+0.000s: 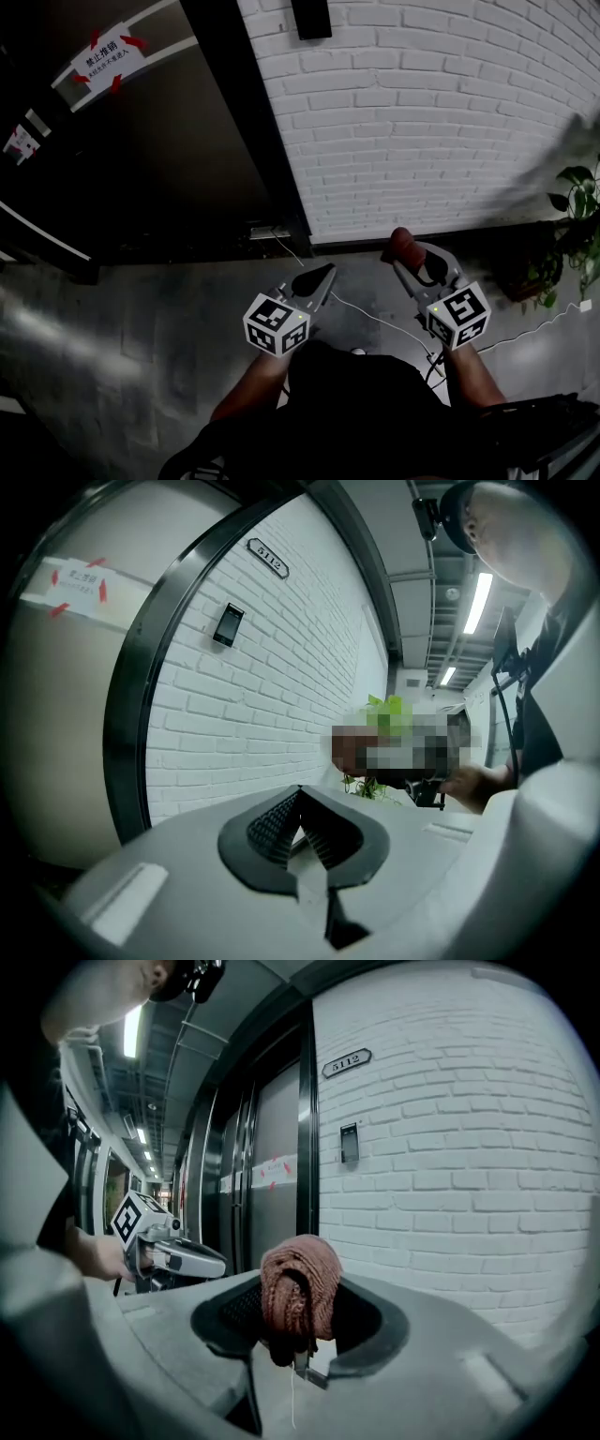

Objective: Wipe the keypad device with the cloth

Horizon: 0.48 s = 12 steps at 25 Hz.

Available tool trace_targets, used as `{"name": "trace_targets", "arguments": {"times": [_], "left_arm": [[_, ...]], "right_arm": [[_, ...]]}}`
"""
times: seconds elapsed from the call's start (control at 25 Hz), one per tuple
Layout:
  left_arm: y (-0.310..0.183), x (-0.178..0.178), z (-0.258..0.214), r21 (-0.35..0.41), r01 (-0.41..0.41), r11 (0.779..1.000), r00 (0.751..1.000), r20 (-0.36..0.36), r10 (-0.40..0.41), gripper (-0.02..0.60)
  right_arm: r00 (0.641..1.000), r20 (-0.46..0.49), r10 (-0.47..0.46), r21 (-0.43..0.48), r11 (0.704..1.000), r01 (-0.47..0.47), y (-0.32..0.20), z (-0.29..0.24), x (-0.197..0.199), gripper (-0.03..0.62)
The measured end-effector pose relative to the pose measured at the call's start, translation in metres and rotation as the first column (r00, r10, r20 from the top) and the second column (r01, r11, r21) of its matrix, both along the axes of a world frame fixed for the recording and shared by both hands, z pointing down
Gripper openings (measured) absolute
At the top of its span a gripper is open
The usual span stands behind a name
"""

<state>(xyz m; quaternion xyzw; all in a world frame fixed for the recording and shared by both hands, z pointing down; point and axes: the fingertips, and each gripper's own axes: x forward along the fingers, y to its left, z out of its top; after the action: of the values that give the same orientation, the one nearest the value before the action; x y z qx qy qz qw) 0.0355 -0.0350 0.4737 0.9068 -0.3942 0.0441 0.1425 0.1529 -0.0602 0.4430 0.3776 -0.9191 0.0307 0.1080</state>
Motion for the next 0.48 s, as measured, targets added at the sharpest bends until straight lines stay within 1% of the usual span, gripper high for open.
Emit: {"name": "trace_targets", "arguments": {"times": [0.16,0.48], "left_arm": [[0.015,0.014,0.005,-0.015,-0.022,1.000,1.000,0.020,0.022,0.017],[0.014,0.012,-0.004,0.004,-0.015,1.000,0.999,0.033,0.015,0.017]], "right_arm": [[1.000,0.000,-0.007,-0.013,1.000,0.007,0.008,0.004,0.006,0.156],[1.000,0.022,-0.006,0.019,1.000,0.005,0.008,-0.006,0.004,0.155]]}}
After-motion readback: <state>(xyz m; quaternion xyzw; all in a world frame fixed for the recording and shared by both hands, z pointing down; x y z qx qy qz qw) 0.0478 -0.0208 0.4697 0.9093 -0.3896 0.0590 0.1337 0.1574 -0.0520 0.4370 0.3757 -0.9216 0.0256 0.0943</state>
